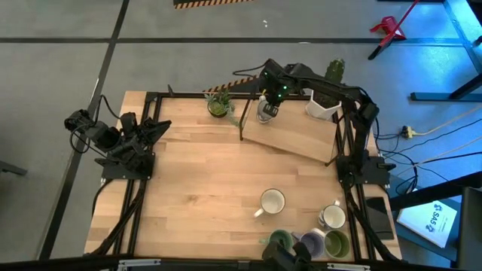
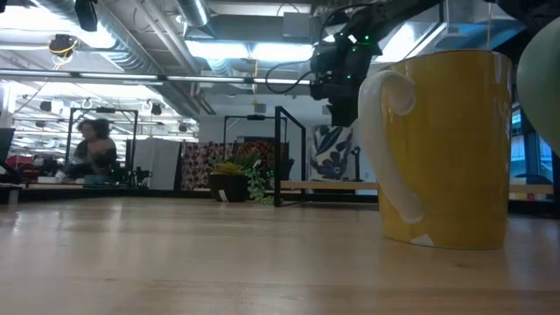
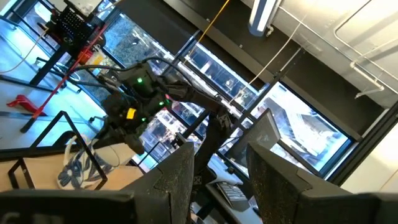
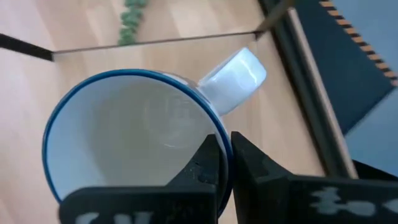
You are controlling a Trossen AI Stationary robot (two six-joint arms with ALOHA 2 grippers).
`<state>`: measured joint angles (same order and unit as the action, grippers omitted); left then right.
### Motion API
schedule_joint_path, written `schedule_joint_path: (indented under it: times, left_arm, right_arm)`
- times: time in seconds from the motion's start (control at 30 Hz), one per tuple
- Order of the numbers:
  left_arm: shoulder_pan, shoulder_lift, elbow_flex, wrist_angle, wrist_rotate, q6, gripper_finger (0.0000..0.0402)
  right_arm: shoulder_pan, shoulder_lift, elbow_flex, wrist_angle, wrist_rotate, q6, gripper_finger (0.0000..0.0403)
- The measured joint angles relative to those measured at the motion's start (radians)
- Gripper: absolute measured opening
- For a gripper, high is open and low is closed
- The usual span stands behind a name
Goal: Place coffee mugs
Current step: Put the left blue patterned mug on the shelf
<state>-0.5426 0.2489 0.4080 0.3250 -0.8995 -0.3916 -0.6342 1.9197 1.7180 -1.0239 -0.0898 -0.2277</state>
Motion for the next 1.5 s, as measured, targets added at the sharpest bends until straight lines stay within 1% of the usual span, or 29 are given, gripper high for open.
schedule_joint_path:
  times: [0.17,0.3,0.53,0.6,0.77,0.87,1.13,1.4,1.5]
  left_arm:
    - [0.0,0.0,0.0,0.0,0.0,0.0,0.0142]
    - [0.0,0.0,0.0,0.0,0.0,0.0,0.0142]
    - [0.0,0.0,0.0,0.0,-0.001,0.0,0.0142]
    - [0.0,0.0,0.0,0.0,-0.001,0.0,0.0142]
    - [0.0,0.0,0.0,0.0,-0.001,0.0,0.0142]
    - [0.0,0.0,0.0,0.0,-0.001,0.0,0.0142]
    - [0.0,0.0,0.0,0.0,-0.001,0.0,0.0142]
    - [0.0,0.0,0.0,0.0,-0.001,0.001,0.0142]
    - [0.0,0.0,0.0,-0.002,-0.001,0.001,0.0142]
  right_arm:
    - [-0.017,0.0,0.002,0.035,0.015,0.02,0.0]
    - [-0.043,0.0,0.004,0.028,-0.01,0.028,0.0]
    - [-0.041,0.0,0.004,0.027,-0.021,0.037,0.0]
    - [-0.041,0.0,0.004,0.031,-0.038,0.038,0.0]
    - [-0.041,0.0,0.004,0.03,-0.011,0.038,0.0008]
    - [-0.041,0.002,0.004,0.031,-0.012,0.038,0.0013]
    - [-0.041,0.043,0.008,0.052,-0.066,0.038,0.0017]
    - [-0.039,0.049,0.047,0.089,-0.016,0.039,0.0018]
    - [-0.04,0.049,0.055,0.088,-0.014,0.039,0.0018]
